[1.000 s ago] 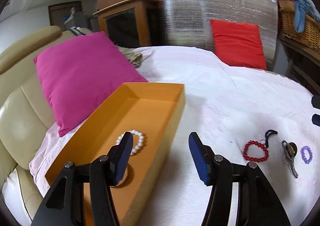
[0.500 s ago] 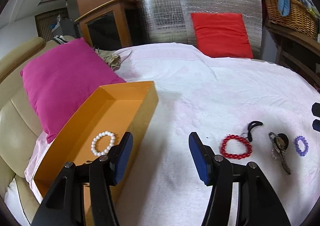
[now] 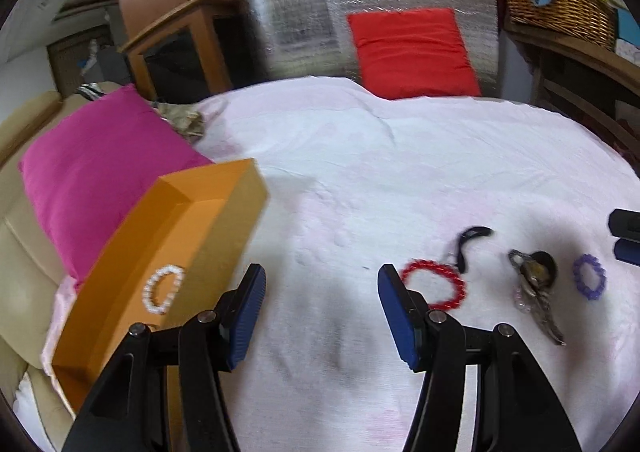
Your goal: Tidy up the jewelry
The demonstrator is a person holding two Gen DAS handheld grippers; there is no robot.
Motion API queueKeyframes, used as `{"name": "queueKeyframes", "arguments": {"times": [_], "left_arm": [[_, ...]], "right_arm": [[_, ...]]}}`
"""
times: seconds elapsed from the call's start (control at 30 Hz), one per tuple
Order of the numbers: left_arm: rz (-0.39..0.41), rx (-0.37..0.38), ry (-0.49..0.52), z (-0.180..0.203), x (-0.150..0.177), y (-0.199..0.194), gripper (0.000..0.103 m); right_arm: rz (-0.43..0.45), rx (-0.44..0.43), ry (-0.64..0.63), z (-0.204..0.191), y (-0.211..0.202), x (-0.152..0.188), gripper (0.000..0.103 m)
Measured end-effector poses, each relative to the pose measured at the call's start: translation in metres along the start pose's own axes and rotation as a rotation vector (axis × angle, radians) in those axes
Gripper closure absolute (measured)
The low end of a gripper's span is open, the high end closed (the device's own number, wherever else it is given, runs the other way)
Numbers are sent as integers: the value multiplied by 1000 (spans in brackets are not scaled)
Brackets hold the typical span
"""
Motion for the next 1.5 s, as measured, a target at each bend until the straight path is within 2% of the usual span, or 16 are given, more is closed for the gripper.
{"name": "queueKeyframes", "arguments": {"times": [0.3, 0.43, 0.63, 0.77, 0.93, 1.0, 1.07, 1.13, 1.27, 1.5], "left_arm": [[-115, 346, 13, 49, 9, 18, 40], [-153, 433, 24, 73, 13, 26, 40], [-235, 542, -17, 99, 17, 46, 40], [-280, 555, -15, 113, 23, 60, 40], [-248, 533, 12, 123, 23, 64, 40], [-234, 508, 32, 126, 23, 65, 53], [-228, 477, 72, 125, 22, 65, 75], [-234, 494, 53, 116, 21, 63, 88], [-259, 518, 19, 97, 21, 59, 92], [-252, 581, 3, 67, 24, 38, 92]], "right_arm": [[-11, 97, 63, 43, -1, -9, 43], [-29, 116, 83, 56, -1, -12, 43], [-30, 108, 96, 65, -4, -14, 43], [-43, 103, 108, 67, -2, -15, 43], [-54, 109, 122, 69, 1, -16, 43], [-68, 112, 125, 69, 5, -16, 43], [-93, 119, 119, 67, 12, -14, 43], [-112, 131, 109, 64, 18, -12, 43], [-120, 121, 84, 54, 24, -8, 43], [-122, 67, 43, 29, 31, -3, 43]]}}
Point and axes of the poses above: each gripper's, at about its wrist camera, not at the fingertips, and y roughly the way its jaws point, z to its right, x to its underside, the point moved 2 cm from there along y, roughly the way its jaws point, and after that the axes turned 8 degrees about x, right-handed, at the moved point
